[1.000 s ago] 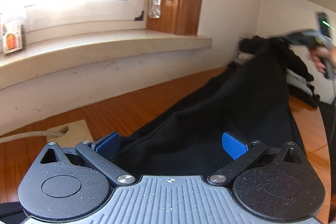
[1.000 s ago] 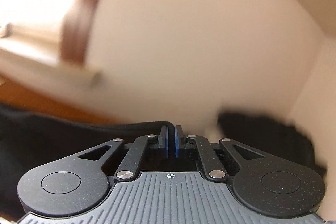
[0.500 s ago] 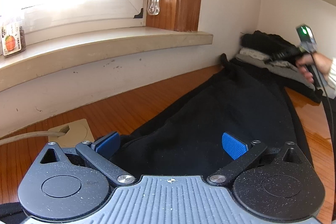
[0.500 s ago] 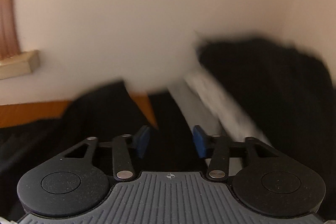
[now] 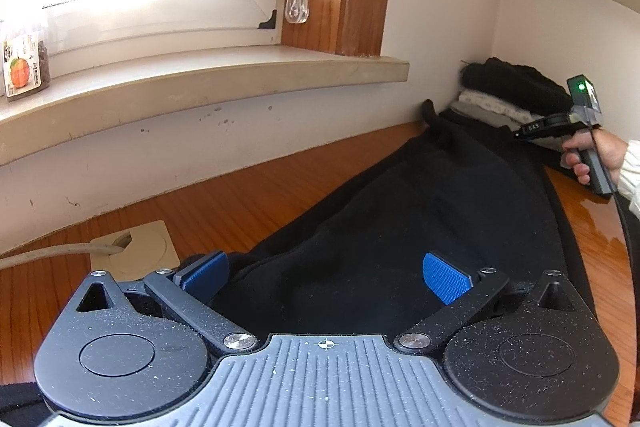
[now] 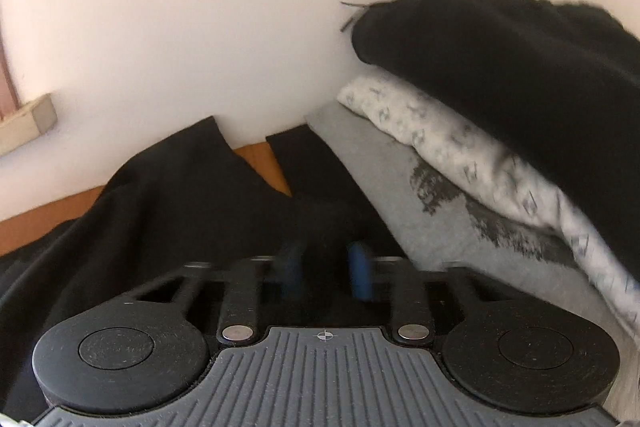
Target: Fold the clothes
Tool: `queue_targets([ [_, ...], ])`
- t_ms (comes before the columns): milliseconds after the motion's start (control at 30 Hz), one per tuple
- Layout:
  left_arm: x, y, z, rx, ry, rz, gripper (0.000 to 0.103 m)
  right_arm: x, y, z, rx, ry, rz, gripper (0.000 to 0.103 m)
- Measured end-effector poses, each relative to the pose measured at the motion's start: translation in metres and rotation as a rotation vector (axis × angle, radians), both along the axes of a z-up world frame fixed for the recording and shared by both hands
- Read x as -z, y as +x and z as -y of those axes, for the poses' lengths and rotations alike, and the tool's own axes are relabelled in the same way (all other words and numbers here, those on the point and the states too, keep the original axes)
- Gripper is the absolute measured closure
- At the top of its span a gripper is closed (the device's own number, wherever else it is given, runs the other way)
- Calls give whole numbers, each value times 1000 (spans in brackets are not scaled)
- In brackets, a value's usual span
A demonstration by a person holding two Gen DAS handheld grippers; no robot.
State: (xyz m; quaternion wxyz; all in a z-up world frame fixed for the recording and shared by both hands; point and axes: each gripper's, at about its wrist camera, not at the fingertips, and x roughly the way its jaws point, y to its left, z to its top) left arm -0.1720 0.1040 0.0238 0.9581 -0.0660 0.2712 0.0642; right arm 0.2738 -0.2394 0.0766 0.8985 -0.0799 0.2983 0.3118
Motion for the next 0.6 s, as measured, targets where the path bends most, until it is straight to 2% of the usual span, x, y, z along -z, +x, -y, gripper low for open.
queue_targets([
  [133,0,0,0,2,1,-1,0,-42,-24,9,-14,-2,144,99],
  [233,0,0,1,2,6,1,0,-75,-38,31,-4,1,197,99],
  [267,0,-1,1,4,10,1,0,-76,-40,38,1,-36,196,99],
  [300,-1,-1,2,6,16,0,0,-69,-36,44,1,-82,152,98],
  [367,0,1,4,14,22,-6,0,-44,-26,53,28,-175,57,89],
  [400,0,1,4,18,21,-10,0,-36,-26,58,42,-197,50,81],
  [433,1,1,4,18,16,-12,0,-30,-27,63,54,-210,58,78],
  [467,1,1,3,16,9,-13,0,-28,-30,67,60,-191,65,76],
  [533,1,1,1,11,-2,-14,0,-29,-39,67,62,-140,82,62],
  [600,1,1,1,10,-4,-15,0,-30,-55,58,20,-86,90,56],
])
